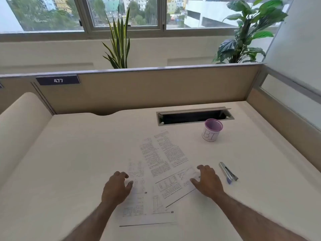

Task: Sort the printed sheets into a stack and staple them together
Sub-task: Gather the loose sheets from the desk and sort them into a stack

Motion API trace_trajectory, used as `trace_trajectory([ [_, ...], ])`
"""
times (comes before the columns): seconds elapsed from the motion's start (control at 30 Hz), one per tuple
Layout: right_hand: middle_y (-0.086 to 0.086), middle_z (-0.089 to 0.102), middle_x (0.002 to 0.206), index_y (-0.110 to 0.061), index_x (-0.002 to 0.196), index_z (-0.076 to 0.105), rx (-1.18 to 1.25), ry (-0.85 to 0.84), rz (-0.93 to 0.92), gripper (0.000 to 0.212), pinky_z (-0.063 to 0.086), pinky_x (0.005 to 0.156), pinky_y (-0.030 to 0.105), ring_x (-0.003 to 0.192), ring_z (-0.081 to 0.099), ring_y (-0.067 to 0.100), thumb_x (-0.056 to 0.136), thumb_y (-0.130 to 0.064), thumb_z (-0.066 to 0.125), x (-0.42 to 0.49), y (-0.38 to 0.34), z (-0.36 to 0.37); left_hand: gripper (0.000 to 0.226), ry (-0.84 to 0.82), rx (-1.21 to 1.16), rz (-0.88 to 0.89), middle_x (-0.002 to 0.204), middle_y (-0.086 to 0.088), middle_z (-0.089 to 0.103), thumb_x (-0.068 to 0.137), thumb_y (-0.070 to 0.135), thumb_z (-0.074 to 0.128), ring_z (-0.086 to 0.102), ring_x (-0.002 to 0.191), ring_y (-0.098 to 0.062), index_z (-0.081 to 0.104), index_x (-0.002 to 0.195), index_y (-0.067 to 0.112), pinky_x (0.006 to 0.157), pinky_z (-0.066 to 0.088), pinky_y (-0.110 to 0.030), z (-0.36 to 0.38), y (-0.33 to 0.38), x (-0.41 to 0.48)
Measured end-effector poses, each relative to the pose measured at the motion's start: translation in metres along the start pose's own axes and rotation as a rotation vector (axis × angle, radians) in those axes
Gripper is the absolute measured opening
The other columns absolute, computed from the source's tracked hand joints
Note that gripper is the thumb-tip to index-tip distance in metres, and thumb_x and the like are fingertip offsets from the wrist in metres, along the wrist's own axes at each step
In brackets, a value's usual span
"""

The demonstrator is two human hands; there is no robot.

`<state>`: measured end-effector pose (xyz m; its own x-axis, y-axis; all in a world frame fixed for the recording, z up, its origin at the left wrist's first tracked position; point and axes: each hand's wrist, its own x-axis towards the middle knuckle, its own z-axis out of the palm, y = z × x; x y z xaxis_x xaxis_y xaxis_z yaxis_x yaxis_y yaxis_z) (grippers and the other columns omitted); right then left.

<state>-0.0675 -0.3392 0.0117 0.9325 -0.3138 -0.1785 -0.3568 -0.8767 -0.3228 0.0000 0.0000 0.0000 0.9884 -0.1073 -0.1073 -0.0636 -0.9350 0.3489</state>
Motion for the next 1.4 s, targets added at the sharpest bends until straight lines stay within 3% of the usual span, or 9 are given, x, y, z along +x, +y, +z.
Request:
trace_trajectory([
  [0.2,0.009,0.049,0.126,-0.017,0.130,0.044,0.091,-0.009,0.216,0.091,0.042,0.098,0.041,0.120,0.046,0.028,0.061,-0.068,0.073,-0.003,0.000,0.012,0.035,-0.085,-0.139,0.122,0.106,0.008,0.057,0.090,0.043,0.061,0.053,0.087,-0.006,0.060,0.118,0.023,0.074,0.041,-0.023,0.019,0.026,-0.013],
  [0.37,0.010,0.049,0.128,-0.016,0.130,0.043,0.163,-0.048,0.279,0.095,0.040,0.099,0.042,0.122,0.045,0.030,0.055,-0.056,0.084,0.009,-0.005,0.012,0.051,-0.228,-0.067,0.164,0.115,0.008,0.053,0.079,0.060,0.065,0.054,0.105,-0.012,0.052,0.117,0.027,0.084,0.048,-0.028,0.032,0.035,-0.014],
  [0.6,0.016,0.040,0.133,-0.019,0.142,0.027,0.329,-0.120,0.396,0.117,0.041,0.102,0.044,0.118,0.052,0.035,0.047,-0.034,0.094,0.026,-0.007,0.012,0.053,-0.232,-0.053,0.166,0.114,0.009,0.052,0.075,0.061,0.068,0.054,0.104,-0.013,0.052,0.113,0.028,0.083,0.049,-0.030,0.035,0.033,-0.010],
  [0.77,0.010,0.062,0.116,-0.013,0.129,0.045,0.401,-0.149,0.405,0.094,0.045,0.098,0.044,0.107,0.059,0.029,0.048,-0.022,0.093,0.034,0.003,0.012,0.053,-0.231,-0.057,0.166,0.109,0.012,0.049,0.074,0.062,0.069,0.053,0.101,-0.010,0.051,0.112,0.030,0.083,0.048,-0.028,0.035,0.033,-0.008],
  [0.97,0.013,0.051,0.127,-0.014,0.131,0.040,0.310,-0.055,0.410,0.099,0.045,0.091,0.040,0.115,0.055,0.033,0.051,-0.037,0.093,0.026,0.005,0.009,0.053,-0.233,-0.059,0.155,0.113,0.012,0.052,0.074,0.063,0.069,0.053,0.101,-0.010,0.050,0.112,0.031,0.082,0.048,-0.027,0.033,0.033,-0.008],
  [1.17,0.022,0.052,0.127,-0.008,0.137,0.036,0.532,-0.031,0.440,0.102,0.046,0.085,0.032,0.105,0.055,0.031,0.051,-0.007,0.092,0.028,0.002,0.010,0.054,-0.248,-0.056,0.144,0.109,0.014,0.049,0.073,0.063,0.070,0.051,0.097,-0.008,0.050,0.111,0.031,0.079,0.046,-0.024,0.031,0.035,-0.007],
  [1.27,0.023,0.056,0.122,-0.011,0.135,0.038,0.666,0.041,0.491,0.099,0.046,0.091,0.036,0.110,0.055,0.033,0.051,0.001,0.090,0.027,0.004,0.009,0.055,-0.264,-0.052,0.135,0.107,0.014,0.048,0.072,0.063,0.071,0.050,0.096,-0.008,0.050,0.112,0.031,0.078,0.045,-0.023,0.030,0.037,-0.006],
  [1.33,0.018,0.060,0.112,-0.011,0.131,0.042,0.771,0.098,0.522,0.088,0.046,0.086,0.035,0.104,0.059,0.033,0.057,0.003,0.087,0.025,0.006,0.007,0.055,-0.270,-0.049,0.132,0.106,0.014,0.048,0.072,0.063,0.071,0.050,0.096,-0.008,0.050,0.112,0.031,0.078,0.045,-0.024,0.029,0.037,-0.005],
  [1.4,0.014,0.066,0.103,-0.010,0.120,0.056,0.826,0.125,0.528,0.061,0.050,0.082,0.036,0.093,0.063,0.030,0.066,0.002,0.081,0.024,0.009,0.004,0.055,-0.277,-0.052,0.130,0.105,0.014,0.048,0.073,0.062,0.071,0.050,0.095,-0.008,0.051,0.113,0.031,0.078,0.045,-0.024,0.029,0.037,-0.005],
])
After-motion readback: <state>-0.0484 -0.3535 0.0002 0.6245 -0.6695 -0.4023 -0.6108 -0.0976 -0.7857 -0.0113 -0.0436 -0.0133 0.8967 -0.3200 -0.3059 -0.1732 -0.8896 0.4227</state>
